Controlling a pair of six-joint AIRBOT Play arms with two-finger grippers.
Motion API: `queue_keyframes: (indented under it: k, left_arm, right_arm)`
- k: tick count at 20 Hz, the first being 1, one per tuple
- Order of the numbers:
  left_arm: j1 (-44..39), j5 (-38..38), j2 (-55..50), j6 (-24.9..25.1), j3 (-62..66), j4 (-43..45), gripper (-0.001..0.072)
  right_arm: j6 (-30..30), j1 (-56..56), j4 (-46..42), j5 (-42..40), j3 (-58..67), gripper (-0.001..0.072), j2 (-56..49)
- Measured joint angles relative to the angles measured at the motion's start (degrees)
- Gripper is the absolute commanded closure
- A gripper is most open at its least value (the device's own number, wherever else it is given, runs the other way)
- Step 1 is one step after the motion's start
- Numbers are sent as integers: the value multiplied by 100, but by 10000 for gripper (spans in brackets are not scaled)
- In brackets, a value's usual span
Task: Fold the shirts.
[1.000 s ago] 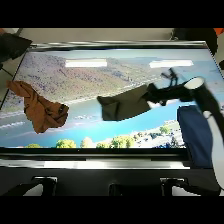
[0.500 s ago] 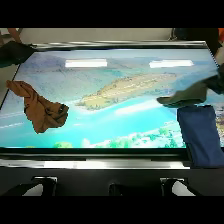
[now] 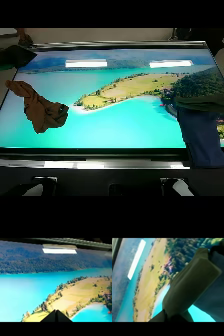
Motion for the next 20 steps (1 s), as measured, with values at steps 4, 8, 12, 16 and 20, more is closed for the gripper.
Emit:
queue_keyframes:
  k: [4,8,12,16,20]
  left_arm:
    - [0,-24,0,52,0,9,678]
    - [0,-63,0,70,0,9,678]
    - [0,-199,0,76,0,9,678]
    - [-28,-251,0,70,0,-7,679]
    - [-131,-177,9,-57,199,22,681]
  right_arm:
    - [63,-273,-1032,595,-404,671,120]
    - [-74,-352,-2159,750,-2009,670,664]
    - [-39,-372,-2885,365,-3362,650,1139]
    - [-55,-382,-3121,61,-3799,77,1276]
    - [-850,-352,-3257,-522,-3239,59,1314]
